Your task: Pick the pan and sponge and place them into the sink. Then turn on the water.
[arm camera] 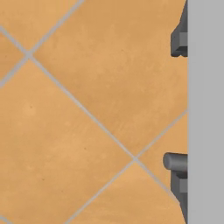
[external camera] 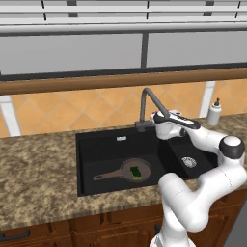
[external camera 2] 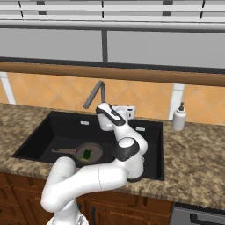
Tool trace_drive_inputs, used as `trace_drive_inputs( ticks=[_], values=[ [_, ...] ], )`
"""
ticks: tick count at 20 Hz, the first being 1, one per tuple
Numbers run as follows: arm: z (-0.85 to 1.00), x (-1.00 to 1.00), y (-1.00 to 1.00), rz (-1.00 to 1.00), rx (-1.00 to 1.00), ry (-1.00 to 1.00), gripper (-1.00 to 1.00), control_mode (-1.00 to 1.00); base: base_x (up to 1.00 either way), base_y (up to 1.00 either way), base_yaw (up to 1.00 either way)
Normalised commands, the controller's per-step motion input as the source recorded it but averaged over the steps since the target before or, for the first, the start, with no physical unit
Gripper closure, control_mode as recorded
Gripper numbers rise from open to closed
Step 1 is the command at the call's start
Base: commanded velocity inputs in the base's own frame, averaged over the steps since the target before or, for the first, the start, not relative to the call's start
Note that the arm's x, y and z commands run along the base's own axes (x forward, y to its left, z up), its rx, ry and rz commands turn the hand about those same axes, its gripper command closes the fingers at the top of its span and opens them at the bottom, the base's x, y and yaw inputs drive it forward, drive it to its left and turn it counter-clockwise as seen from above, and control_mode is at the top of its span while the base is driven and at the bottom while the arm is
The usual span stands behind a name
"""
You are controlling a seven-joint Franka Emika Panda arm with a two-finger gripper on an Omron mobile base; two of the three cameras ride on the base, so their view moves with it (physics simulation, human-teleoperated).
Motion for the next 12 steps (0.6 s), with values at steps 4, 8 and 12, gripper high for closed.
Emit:
trace_drive_inputs(
  ticks=[4,8,12],
  values=[
    [0.0,0.11,-0.7,0.0,0.02,0.0,-1.0,-1.0,0.0,0.0,0.0],
    [0.0,0.13,-0.72,0.0,0.03,0.0,-1.0,-1.0,0.0,0.0,0.0],
    [0.0,0.15,-0.75,0.0,0.03,0.0,-1.0,-1.0,0.0,0.0,0.0]
  ],
)
